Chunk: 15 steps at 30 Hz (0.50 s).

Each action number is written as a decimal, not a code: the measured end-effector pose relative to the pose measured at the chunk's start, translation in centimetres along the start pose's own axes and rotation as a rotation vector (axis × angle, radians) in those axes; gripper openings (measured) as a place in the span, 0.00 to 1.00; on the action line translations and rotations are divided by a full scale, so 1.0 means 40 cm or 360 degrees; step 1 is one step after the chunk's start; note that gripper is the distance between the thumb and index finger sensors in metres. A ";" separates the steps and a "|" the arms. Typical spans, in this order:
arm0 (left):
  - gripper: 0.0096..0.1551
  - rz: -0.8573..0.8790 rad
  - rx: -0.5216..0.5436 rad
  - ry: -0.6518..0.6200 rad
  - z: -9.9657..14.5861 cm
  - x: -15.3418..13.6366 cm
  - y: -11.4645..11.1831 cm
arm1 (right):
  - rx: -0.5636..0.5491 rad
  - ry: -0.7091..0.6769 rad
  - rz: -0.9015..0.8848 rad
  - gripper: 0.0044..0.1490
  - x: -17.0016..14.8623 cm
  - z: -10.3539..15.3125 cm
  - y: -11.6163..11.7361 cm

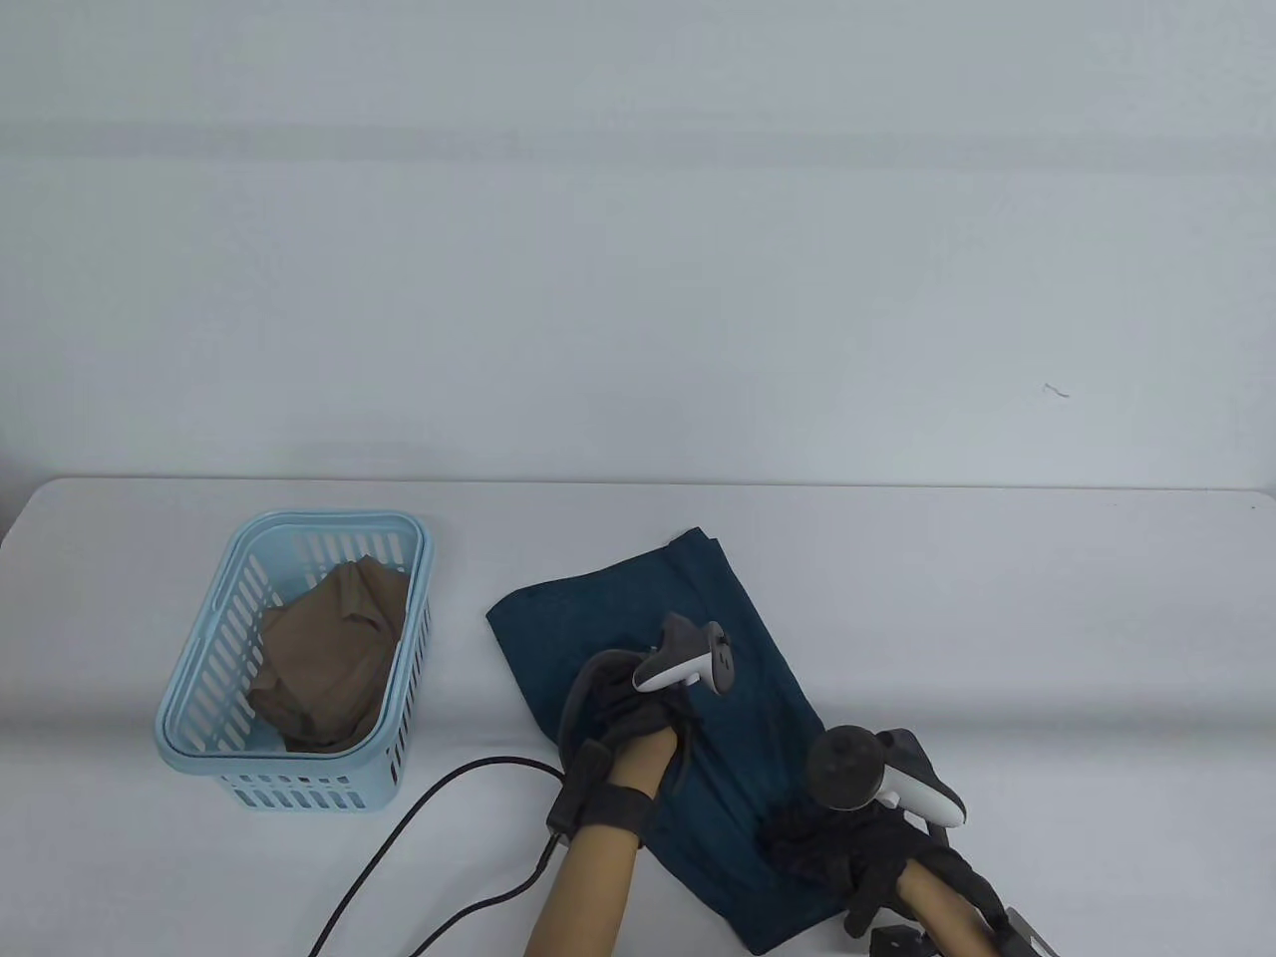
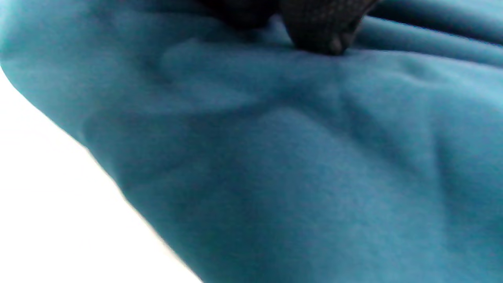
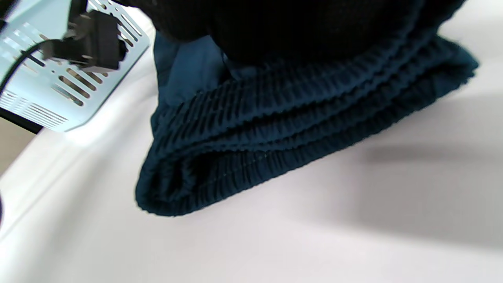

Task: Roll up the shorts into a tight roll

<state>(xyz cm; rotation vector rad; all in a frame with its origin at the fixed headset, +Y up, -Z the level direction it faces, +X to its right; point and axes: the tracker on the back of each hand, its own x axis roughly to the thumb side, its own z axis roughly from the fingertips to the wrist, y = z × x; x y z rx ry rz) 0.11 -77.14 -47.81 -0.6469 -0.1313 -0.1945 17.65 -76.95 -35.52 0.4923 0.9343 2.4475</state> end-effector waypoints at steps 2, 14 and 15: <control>0.34 -0.0045 0.0022 0.0013 -0.007 0.006 0.002 | -0.0001 -0.0030 -0.0050 0.35 0.002 -0.003 0.004; 0.34 -0.0137 0.0053 0.0077 -0.043 0.010 0.023 | 0.0022 -0.0143 -0.0202 0.36 0.014 -0.018 0.032; 0.34 -0.0156 0.0060 0.0083 -0.046 0.011 0.025 | 0.0026 -0.0151 -0.0231 0.36 0.014 -0.019 0.035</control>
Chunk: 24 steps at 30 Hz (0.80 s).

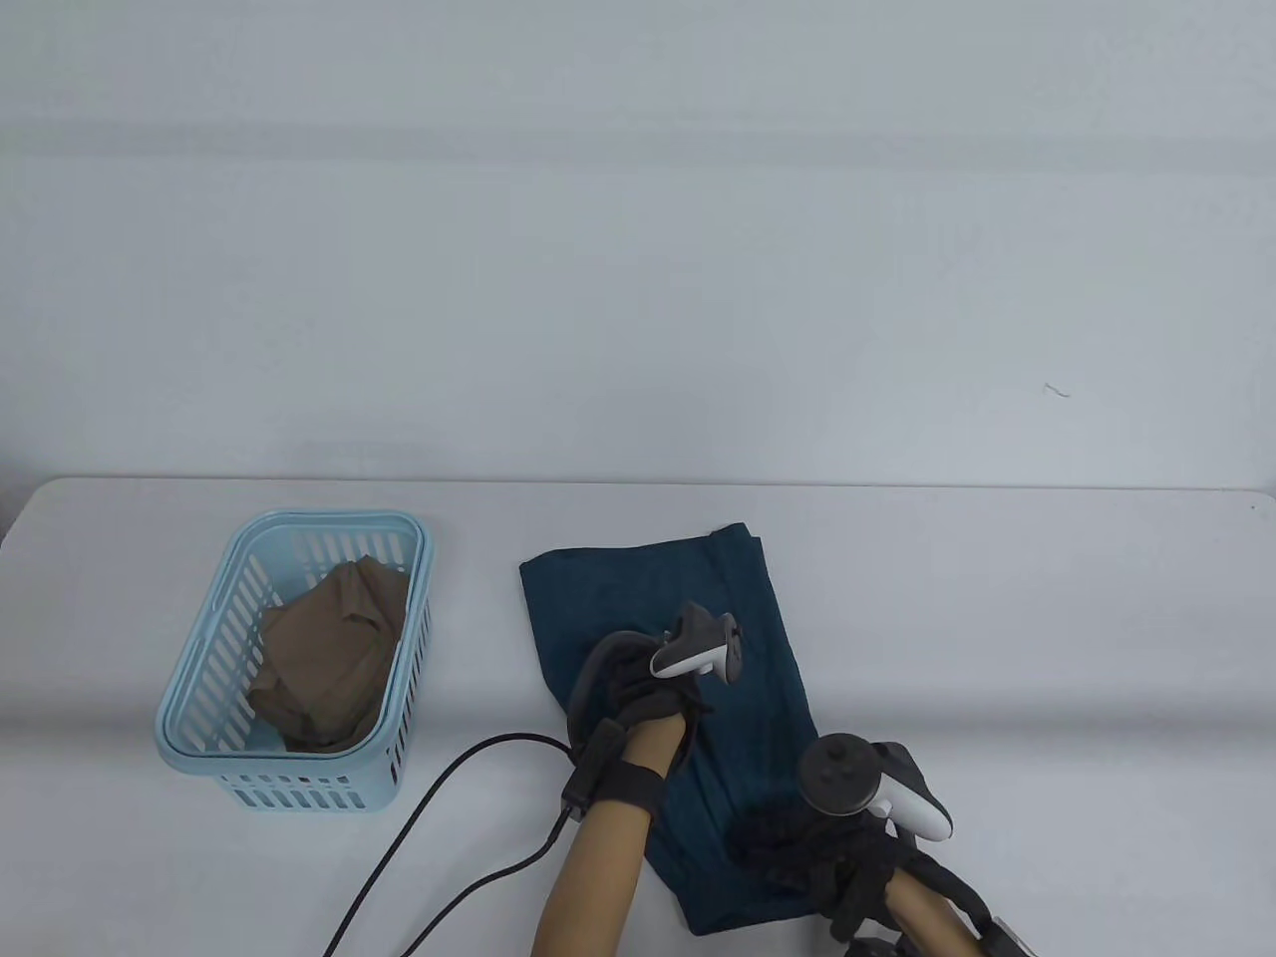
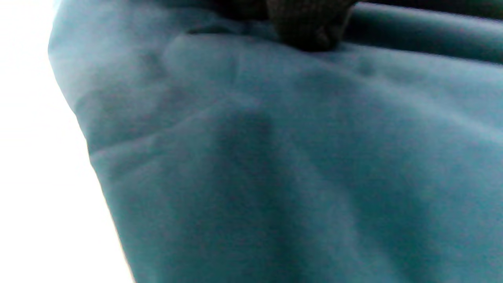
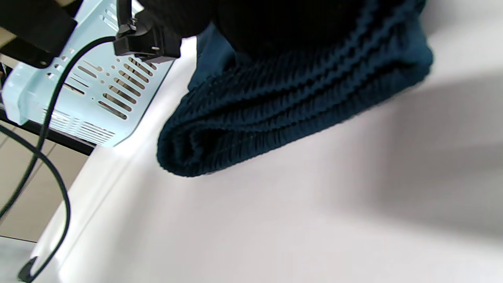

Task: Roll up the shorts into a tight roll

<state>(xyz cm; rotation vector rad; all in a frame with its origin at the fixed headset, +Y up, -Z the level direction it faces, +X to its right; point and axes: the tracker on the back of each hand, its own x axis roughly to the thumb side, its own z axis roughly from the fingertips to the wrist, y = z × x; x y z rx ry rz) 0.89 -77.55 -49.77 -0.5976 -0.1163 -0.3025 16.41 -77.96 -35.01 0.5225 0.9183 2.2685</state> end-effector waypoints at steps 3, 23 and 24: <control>0.33 -0.0047 0.0017 0.0015 -0.009 0.003 0.004 | 0.0019 -0.0025 -0.0071 0.37 0.001 -0.004 0.007; 0.34 0.0093 0.0119 -0.0092 -0.027 -0.024 -0.009 | 0.0071 -0.0096 -0.0218 0.40 0.012 -0.018 0.033; 0.34 0.0119 0.0123 -0.0118 -0.026 -0.027 -0.015 | 0.0075 -0.0092 -0.0213 0.40 0.012 -0.019 0.034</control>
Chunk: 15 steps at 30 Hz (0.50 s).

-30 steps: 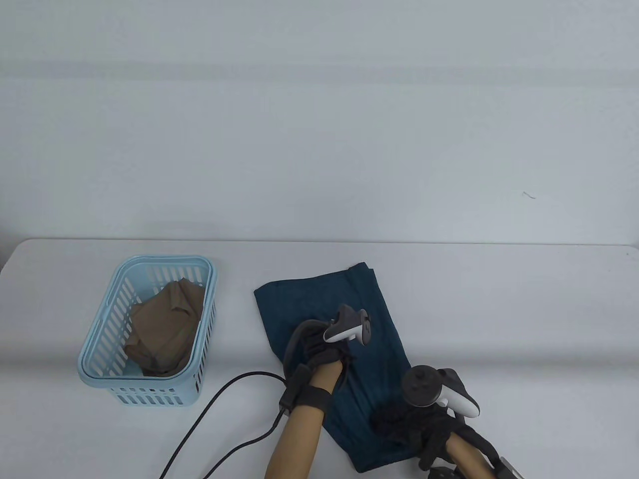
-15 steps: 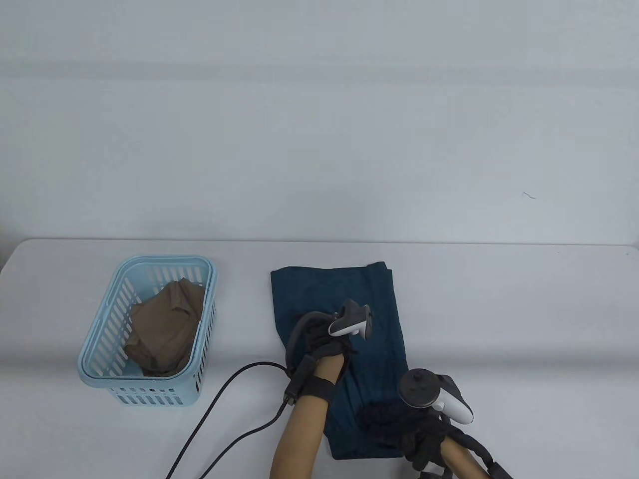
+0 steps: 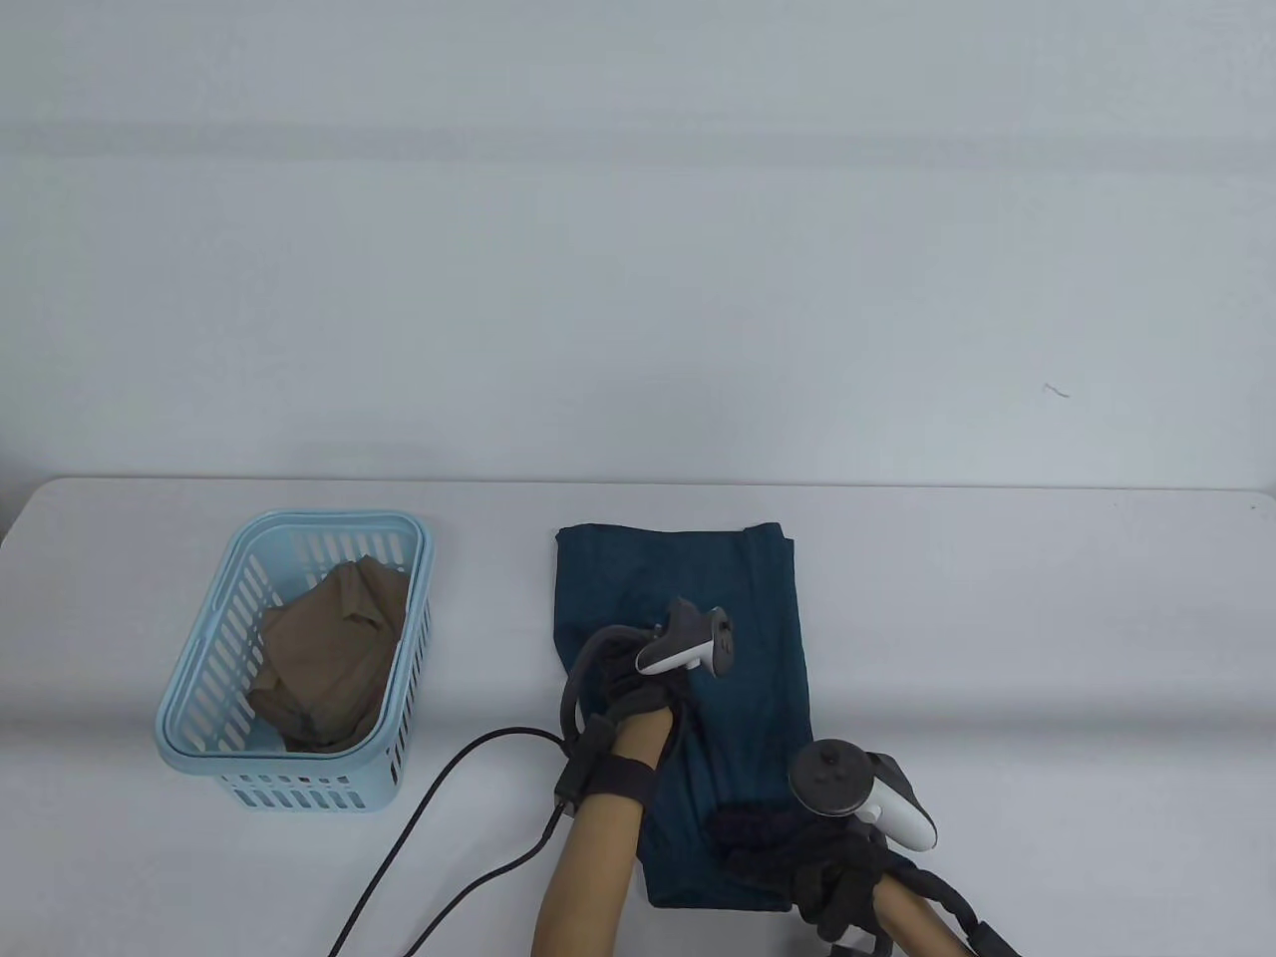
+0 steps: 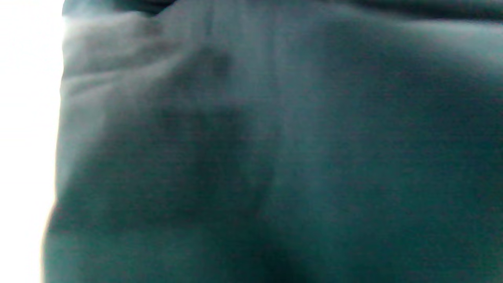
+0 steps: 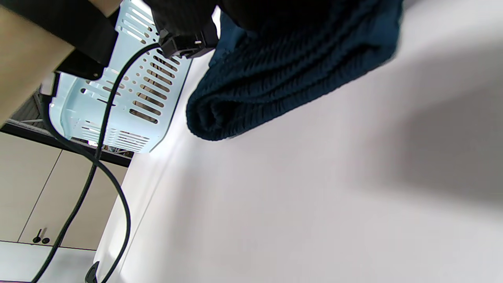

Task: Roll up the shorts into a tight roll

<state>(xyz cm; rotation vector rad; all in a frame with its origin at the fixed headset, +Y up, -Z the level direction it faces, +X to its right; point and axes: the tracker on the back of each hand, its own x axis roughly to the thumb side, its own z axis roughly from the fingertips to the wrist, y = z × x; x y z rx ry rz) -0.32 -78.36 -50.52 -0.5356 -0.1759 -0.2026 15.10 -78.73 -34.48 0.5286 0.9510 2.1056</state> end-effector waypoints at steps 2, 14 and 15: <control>0.35 0.0036 0.0026 -0.0057 0.004 -0.005 -0.015 | 0.0002 0.0017 0.0020 0.39 0.001 -0.002 0.004; 0.41 0.0242 0.0513 -0.0440 0.263 -0.075 0.011 | -0.0540 -0.0062 0.0508 0.34 0.098 0.094 -0.070; 0.40 0.0244 0.0525 -0.0483 0.291 -0.072 0.006 | -0.0548 -0.0072 0.0510 0.32 0.102 0.102 -0.072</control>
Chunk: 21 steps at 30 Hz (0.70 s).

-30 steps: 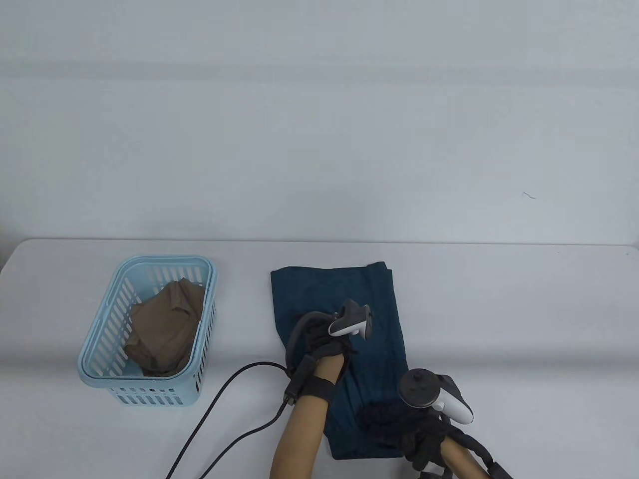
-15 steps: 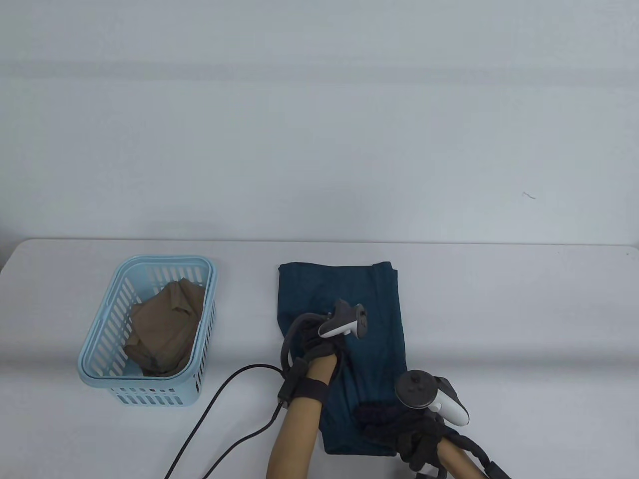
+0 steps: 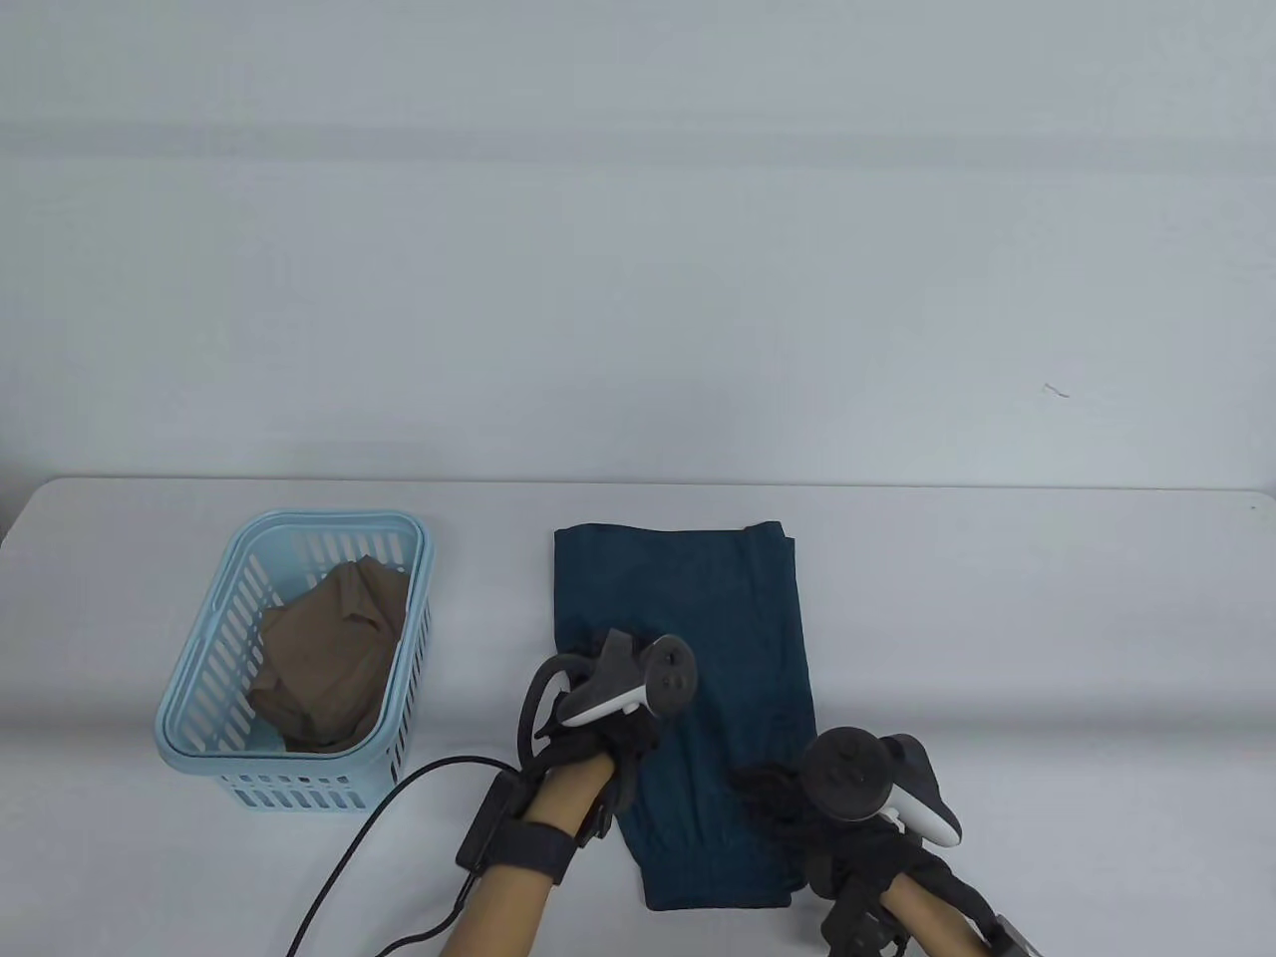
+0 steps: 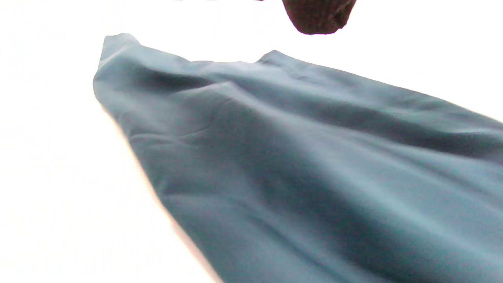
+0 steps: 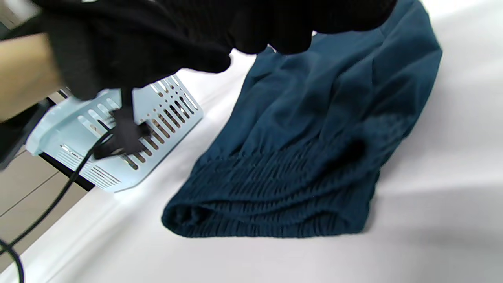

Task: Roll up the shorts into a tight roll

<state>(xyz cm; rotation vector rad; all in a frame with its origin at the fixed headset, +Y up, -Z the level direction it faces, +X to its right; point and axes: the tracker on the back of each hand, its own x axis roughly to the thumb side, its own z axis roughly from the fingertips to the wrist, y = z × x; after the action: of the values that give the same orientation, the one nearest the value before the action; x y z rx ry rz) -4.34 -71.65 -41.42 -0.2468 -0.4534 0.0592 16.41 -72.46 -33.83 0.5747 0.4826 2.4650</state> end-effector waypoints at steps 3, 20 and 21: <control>0.37 -0.0002 0.0046 -0.0167 0.107 0.050 0.008 | -0.0036 -0.0025 0.0132 0.29 0.016 0.036 -0.015; 0.38 -0.0302 -0.0215 -0.0411 0.221 0.133 -0.187 | 0.0256 0.0076 0.0964 0.46 0.016 0.033 0.141; 0.39 -0.0291 -0.0235 -0.0408 0.217 0.133 -0.193 | 0.0272 0.0080 0.0972 0.46 0.014 0.029 0.150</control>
<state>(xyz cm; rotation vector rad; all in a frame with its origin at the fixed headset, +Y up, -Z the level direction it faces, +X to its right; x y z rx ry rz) -3.38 -76.62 -29.66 -0.3434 -0.7350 -0.1235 13.95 -76.57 -29.98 0.8289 0.6124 3.0385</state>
